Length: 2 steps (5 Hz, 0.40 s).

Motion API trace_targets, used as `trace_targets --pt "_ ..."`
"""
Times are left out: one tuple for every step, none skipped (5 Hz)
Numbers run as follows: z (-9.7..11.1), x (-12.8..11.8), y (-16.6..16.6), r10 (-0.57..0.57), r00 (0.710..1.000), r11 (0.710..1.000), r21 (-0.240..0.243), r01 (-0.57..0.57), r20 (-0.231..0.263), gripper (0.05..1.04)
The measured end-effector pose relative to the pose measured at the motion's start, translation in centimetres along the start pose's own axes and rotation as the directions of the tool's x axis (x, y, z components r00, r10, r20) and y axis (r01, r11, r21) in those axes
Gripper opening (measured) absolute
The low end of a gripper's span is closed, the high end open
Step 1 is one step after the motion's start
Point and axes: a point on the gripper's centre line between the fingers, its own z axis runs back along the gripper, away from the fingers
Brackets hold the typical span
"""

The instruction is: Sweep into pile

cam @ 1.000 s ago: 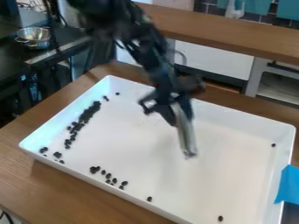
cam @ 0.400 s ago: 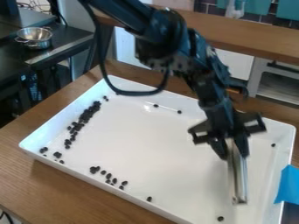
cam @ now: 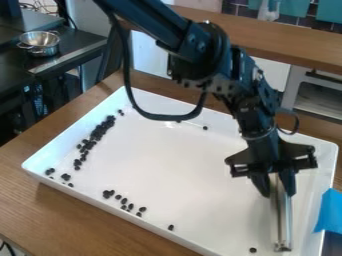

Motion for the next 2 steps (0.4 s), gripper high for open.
trace_targets --pt "-0.53 -0.89 1.03 -0.014 1.0 1.0 0.021 0.014 -0.014 0.37" --pt "-0.88 -1.54 1.8 -0.03 0.999 0.999 0.033 0.031 -0.018 0.37"
